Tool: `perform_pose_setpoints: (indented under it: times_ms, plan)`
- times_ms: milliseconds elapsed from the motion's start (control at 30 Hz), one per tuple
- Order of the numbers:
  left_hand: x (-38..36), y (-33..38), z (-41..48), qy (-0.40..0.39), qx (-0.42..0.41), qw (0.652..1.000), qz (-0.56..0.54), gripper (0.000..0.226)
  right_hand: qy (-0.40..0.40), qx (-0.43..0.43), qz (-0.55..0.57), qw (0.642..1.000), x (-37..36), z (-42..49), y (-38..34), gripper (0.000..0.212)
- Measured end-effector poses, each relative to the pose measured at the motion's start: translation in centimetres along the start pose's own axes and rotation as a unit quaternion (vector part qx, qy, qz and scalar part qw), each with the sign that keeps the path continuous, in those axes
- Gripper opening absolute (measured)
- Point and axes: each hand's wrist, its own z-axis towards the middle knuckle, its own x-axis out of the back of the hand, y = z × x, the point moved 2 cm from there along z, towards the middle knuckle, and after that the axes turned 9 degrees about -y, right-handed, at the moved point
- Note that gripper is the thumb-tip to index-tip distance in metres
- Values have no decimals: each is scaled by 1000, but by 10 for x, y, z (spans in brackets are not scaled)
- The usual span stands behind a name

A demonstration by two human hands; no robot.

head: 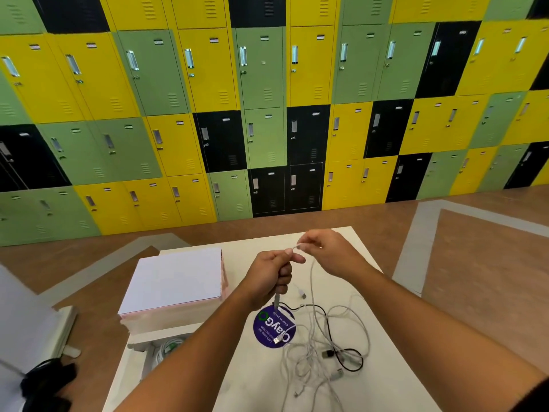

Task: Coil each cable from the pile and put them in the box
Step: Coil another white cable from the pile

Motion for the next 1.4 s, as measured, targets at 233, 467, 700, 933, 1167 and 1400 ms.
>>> perform_pose_setpoints:
  times_ms: [233,467,700,933,1167,1400]
  plan:
    - [4,6,-2,57,6,998,-34,49,73,39,83,993,4,4,-10,15]
    - [4,42,10,82,-105,952,-275,49,-128,-28,235,963,-33,-5,-7,29]
    - [16,40,17,145,-154,937,-277,39,-222,-61,84,970,-51,-15,-13,28]
    - [13,18,23,232,-158,951,-130,36,-251,-49,-71,964,-42,-16,-38,33]
    - [7,14,16,148,-175,949,215,35,-131,13,-155,979,-4,-6,-61,15]
    - [2,16,8,17,-93,995,24,43,-18,29,-77,996,27,9,-56,14]
